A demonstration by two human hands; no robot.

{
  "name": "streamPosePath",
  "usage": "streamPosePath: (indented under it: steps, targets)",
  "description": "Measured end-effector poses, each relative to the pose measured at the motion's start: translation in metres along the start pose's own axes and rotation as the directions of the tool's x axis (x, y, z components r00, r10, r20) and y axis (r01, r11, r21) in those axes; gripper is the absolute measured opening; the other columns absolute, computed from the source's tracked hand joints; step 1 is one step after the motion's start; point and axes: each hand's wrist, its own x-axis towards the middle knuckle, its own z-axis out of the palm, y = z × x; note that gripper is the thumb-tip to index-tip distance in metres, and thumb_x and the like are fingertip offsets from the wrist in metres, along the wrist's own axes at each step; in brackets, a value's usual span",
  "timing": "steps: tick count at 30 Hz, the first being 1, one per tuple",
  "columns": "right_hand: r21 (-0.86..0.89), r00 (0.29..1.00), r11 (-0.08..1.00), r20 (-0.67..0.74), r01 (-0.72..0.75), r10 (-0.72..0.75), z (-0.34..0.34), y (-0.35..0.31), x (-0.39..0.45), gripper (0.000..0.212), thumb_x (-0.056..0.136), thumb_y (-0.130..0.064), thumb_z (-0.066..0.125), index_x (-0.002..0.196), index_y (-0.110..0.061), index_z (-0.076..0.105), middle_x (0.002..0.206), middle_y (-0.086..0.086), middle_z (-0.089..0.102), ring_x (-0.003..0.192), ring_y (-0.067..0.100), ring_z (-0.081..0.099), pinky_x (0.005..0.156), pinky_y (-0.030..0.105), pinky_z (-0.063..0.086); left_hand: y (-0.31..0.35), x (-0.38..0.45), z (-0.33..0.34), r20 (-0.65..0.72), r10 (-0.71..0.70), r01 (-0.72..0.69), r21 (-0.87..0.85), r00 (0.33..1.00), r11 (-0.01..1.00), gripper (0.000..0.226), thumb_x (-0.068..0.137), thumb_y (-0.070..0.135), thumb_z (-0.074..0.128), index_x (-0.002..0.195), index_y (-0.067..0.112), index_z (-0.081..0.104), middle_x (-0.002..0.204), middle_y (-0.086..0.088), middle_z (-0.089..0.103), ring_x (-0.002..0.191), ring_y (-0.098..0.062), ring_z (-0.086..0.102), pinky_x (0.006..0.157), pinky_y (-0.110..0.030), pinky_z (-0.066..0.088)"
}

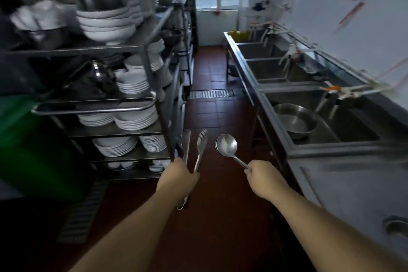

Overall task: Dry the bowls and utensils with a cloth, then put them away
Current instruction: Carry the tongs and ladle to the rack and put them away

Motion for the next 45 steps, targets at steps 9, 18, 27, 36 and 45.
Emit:
streamPosePath:
  steps: [9, 18, 27, 36, 45]
  targets:
    - [-0.065, 0.973, 0.971, 0.042, 0.23, -0.227, 0.08, -0.212, 0.034, 0.035, 0.106, -0.031, 0.055, 0.072, -0.023, 0.051, 0.079, 0.003, 0.064, 0.078, 0.028, 0.064, 0.064, 0.032, 0.039, -0.192, 0.02, -0.119, -0.102, -0.207, 0.19, -0.154, 0.973, 0.97, 0.043, 0.082, 0.05, 0.071, 0.106, 0.017, 0.057, 0.104, -0.004, 0.07, 0.098, -0.029, 0.069, 0.077, -0.036, 0.051]
    - [-0.076, 0.919, 0.92, 0.118, 0.386, -0.376, 0.123, -0.353, 0.102, 0.032, 0.106, -0.028, 0.053, 0.076, -0.016, 0.057, 0.088, 0.011, 0.07, 0.073, 0.027, 0.055, 0.064, 0.031, 0.034, -0.299, 0.068, -0.193, -0.19, -0.387, 0.346, -0.216, 0.902, 0.913, 0.044, 0.078, 0.052, 0.074, 0.101, 0.018, 0.056, 0.088, 0.002, 0.067, 0.077, -0.019, 0.067, 0.059, -0.032, 0.049]
    - [-0.029, 0.857, 0.87, 0.192, 0.493, -0.479, 0.152, -0.44, 0.238, 0.034, 0.106, -0.031, 0.053, 0.076, -0.016, 0.056, 0.083, 0.007, 0.068, 0.08, 0.028, 0.065, 0.067, 0.032, 0.042, -0.328, 0.189, -0.235, -0.24, -0.48, 0.435, -0.216, 0.844, 0.874, 0.038, 0.079, 0.048, 0.073, 0.097, 0.02, 0.056, 0.085, 0.001, 0.067, 0.073, -0.019, 0.067, 0.056, -0.03, 0.047]
    - [-0.069, 0.813, 0.823, 0.226, 0.563, -0.537, 0.147, -0.513, 0.375, 0.029, 0.107, -0.029, 0.051, 0.082, -0.016, 0.056, 0.097, 0.013, 0.073, 0.096, 0.034, 0.069, 0.072, 0.032, 0.043, -0.338, 0.313, -0.284, -0.246, -0.529, 0.508, -0.145, 0.813, 0.849, 0.038, 0.08, 0.051, 0.075, 0.095, 0.023, 0.054, 0.085, 0.003, 0.066, 0.07, -0.015, 0.065, 0.052, -0.029, 0.044]
    - [-0.047, 0.833, 0.848, 0.224, 0.528, -0.506, 0.163, -0.563, 0.453, 0.04, 0.103, -0.028, 0.057, 0.067, -0.019, 0.041, 0.069, -0.002, 0.05, 0.074, 0.028, 0.053, 0.066, 0.034, 0.04, -0.38, 0.429, -0.345, -0.223, -0.409, 0.425, 0.026, 0.885, 0.905, 0.024, 0.084, 0.043, 0.069, 0.083, 0.029, 0.05, 0.08, 0.007, 0.061, 0.068, -0.01, 0.06, 0.051, -0.027, 0.042]
